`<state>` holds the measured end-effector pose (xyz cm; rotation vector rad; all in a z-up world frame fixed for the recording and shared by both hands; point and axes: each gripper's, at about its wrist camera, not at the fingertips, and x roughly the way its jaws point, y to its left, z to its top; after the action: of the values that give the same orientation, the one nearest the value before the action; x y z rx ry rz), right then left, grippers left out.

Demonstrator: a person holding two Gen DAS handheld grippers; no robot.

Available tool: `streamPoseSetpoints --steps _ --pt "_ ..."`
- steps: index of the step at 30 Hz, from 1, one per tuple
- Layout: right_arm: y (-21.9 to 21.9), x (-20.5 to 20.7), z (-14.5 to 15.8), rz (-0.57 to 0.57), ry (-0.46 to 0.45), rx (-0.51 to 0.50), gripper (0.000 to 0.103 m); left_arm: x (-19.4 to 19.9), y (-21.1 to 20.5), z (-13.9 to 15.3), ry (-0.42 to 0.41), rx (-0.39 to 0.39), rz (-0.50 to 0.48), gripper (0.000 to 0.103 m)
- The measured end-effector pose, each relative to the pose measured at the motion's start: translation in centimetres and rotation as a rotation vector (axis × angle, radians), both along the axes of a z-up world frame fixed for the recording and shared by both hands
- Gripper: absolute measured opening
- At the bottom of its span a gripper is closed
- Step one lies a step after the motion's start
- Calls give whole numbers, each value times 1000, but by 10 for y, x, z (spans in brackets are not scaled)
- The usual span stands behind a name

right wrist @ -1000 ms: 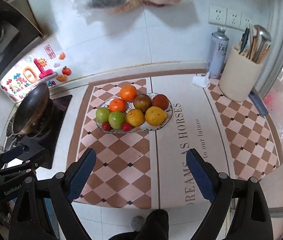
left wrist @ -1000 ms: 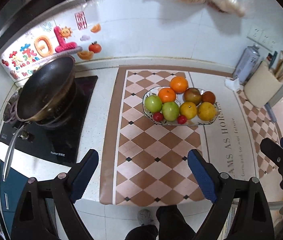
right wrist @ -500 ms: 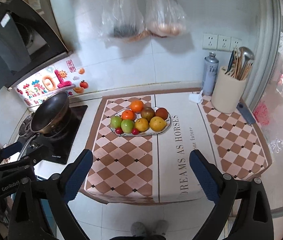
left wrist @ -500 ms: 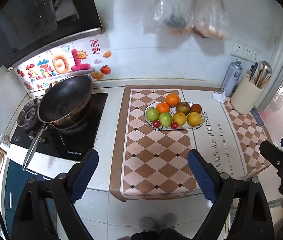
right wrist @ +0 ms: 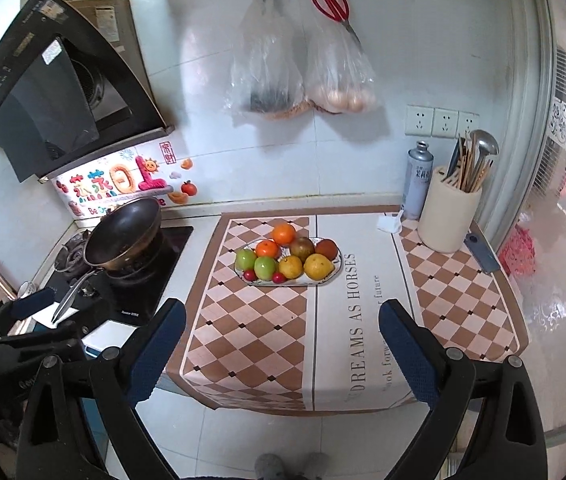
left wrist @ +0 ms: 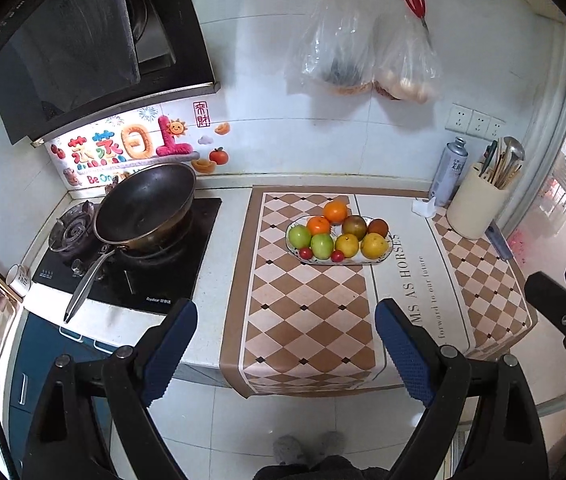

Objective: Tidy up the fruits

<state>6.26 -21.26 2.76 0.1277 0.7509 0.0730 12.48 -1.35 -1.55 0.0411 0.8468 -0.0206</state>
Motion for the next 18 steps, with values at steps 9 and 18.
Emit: streamPoseSetpoints --steps 9,18 --pt "2 -6 8 13 -13 -2 99 -9 -2 9 -23 -9 5 91" --pt "-3 3 0 24 9 23 99 -8 -5 10 -21 -16 7 91"
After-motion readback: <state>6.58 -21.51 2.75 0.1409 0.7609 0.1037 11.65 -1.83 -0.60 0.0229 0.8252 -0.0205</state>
